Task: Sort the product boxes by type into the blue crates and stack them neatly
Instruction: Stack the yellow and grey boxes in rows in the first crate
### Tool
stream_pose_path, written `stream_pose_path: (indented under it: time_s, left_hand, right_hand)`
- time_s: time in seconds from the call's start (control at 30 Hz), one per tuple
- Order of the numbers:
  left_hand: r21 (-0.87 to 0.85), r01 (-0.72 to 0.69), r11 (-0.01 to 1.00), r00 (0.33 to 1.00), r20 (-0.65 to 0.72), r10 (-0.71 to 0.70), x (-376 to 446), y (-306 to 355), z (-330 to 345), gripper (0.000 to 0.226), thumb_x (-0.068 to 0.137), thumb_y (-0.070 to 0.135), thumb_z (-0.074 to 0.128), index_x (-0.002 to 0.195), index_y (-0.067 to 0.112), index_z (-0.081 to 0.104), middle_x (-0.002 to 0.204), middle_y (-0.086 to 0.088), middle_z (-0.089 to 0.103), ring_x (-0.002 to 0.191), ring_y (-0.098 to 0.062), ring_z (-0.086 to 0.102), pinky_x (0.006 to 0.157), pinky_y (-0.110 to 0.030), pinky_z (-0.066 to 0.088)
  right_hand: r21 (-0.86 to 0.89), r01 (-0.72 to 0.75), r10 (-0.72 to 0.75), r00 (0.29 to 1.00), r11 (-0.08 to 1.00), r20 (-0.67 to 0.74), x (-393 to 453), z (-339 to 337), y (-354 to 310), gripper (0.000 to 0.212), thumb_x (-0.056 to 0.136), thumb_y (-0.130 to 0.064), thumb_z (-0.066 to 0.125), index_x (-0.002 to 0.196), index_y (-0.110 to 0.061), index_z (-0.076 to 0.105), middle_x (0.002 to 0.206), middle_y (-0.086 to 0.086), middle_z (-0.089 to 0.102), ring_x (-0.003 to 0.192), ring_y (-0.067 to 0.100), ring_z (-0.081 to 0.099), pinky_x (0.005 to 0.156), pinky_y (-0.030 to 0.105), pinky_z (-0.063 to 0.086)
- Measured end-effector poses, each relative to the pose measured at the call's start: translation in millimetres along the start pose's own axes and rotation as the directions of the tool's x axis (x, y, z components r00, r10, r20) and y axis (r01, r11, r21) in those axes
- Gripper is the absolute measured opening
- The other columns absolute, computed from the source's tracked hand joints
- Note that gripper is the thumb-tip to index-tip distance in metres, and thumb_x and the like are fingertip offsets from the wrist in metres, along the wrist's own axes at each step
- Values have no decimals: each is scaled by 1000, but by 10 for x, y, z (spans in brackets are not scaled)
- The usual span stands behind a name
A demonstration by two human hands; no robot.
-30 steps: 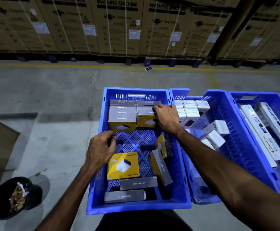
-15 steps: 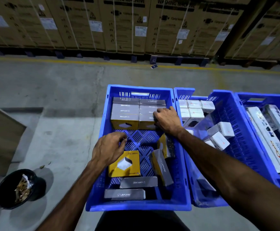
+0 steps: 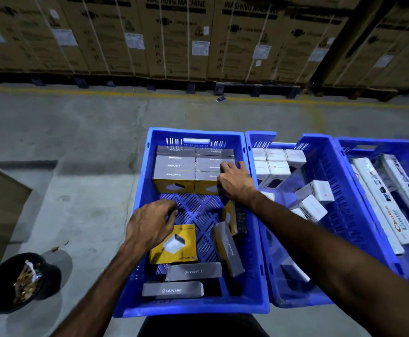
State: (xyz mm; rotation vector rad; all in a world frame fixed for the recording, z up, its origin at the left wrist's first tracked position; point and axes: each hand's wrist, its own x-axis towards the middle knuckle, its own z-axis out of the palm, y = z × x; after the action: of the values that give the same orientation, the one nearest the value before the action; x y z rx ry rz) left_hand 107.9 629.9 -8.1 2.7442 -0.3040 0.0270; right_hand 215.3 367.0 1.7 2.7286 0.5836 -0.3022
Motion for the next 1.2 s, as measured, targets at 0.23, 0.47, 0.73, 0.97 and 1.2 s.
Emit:
stream_pose_path:
  time_s: [0.23, 0.47, 0.73, 0.97, 1.2]
  left_hand:
    - [-296, 37, 955, 996, 85, -12, 38, 457, 375, 17, 93, 41, 66, 105, 30, 72, 96, 15, 74, 80, -8, 68, 73, -36, 58]
    - [-440, -130, 889, 928, 262, 265, 361, 1042, 584, 96, 71, 55, 81, 155, 34, 40, 140, 0, 45, 128, -23, 52, 104, -36, 48]
    - [-333, -151, 931, 854, 430, 292, 595, 1143, 872, 133, 65, 60, 86, 165, 30, 3, 160, -5, 28, 138, -35, 47, 104, -48, 50]
    - [-574, 106, 812, 932, 342, 120, 561, 948, 849, 118, 53, 45, 93, 154, 26, 35, 147, 2, 53, 128, -22, 58, 103, -38, 53]
    - [-788, 530, -313, 784, 596, -175, 385, 482, 342, 67, 65, 25, 90, 122, 11, 58, 132, -21, 64, 115, -37, 68, 86, -39, 64]
  right_hand:
    - [475, -79, 175, 971, 876, -160, -414, 41, 225, 52, 97, -44, 35, 128, -23, 70, 146, 6, 48, 136, 26, 48, 116, 48, 30]
    - [789, -12, 432, 842, 615, -324, -1301, 338, 136, 26, 93, -1, 57, 107, -14, 75, 112, 0, 68, 104, 23, 65, 87, 40, 52]
    - [920, -51, 594, 777, 388, -207, -1722, 514, -131, 34, 93, 7, 60, 109, -15, 79, 119, -3, 74, 108, 12, 69, 97, 38, 56]
    - [936, -34, 608, 768, 351, -200, -1730, 451, -130, 29, 94, 1, 60, 108, -18, 77, 111, -7, 73, 103, 9, 68, 94, 38, 56]
    - [921, 49, 473, 846, 387, -244, -1622, 239, -148, 34, 90, -27, 73, 124, -31, 70, 116, -9, 69, 109, 14, 64, 93, 38, 54]
